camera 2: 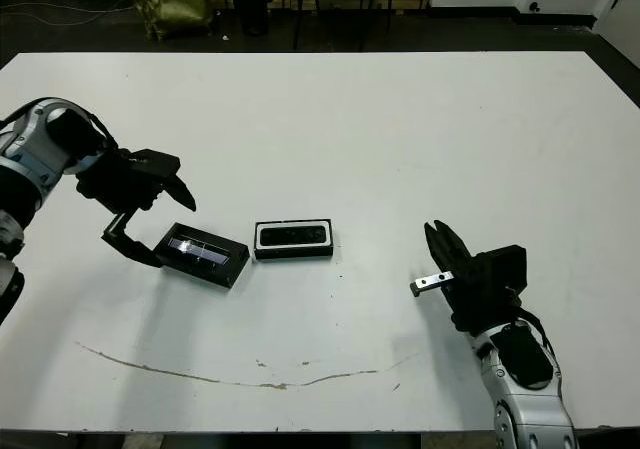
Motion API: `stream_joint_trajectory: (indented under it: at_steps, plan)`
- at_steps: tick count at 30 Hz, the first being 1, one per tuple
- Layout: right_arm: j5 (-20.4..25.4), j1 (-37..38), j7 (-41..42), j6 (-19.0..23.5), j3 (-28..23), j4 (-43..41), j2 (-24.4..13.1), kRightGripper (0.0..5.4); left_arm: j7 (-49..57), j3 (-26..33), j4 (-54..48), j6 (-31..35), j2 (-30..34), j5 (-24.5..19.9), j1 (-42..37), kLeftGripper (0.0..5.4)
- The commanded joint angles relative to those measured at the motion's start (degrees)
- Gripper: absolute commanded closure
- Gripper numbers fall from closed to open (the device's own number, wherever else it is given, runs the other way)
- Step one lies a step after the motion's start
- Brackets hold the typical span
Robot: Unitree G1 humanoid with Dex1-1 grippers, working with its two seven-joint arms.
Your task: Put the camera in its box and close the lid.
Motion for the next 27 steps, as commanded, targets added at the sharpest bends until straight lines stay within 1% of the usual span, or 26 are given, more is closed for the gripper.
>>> stream_joint_trajectory:
  at_steps: [1,4,11,14,17,19,22,27]
  plan:
    - [-0.2,1.0,-0.3,1.7,0.0,-0.4,-0.5,5.40,-0.3,0.1,0.7,-0.3,-0.7,1.3,0.8,0.02]
    - [-0.4,1.1,-0.1,1.7,-0.1,-0.5,-0.7,5.40,-0.3,0.0,0.7,-0.5,-1.1,2.3,0.9,0.02]
    - [0.0,1.1,0.8,1.0,-0.1,-0.3,-0.7,5.40,-0.3,2.0,1.5,-1.1,-2.6,4.7,1.2,0.02]
    - [-0.2,1.2,1.1,0.4,-0.1,-0.1,-0.9,5.40,-0.3,2.6,1.7,-0.2,-3.2,6.4,1.2,0.02]
    - [0.1,1.4,1.2,1.0,-0.2,-0.5,-0.9,5.40,-0.3,3.3,1.8,-0.9,-3.6,7.9,1.6,0.02]
    - [0.1,1.5,1.1,1.5,-0.3,-1.0,-0.9,5.40,-0.3,3.8,2.0,-1.2,-3.9,8.3,1.8,0.02]
    - [0.4,1.2,1.7,0.4,-0.4,0.1,-0.8,5.40,-0.3,4.5,2.1,-1.3,-4.4,9.2,2.1,0.02]
    - [0.2,1.1,1.6,0.3,-0.2,0.2,-0.6,5.40,0.8,5.5,2.1,-2.8,-4.8,10.3,2.8,0.02]
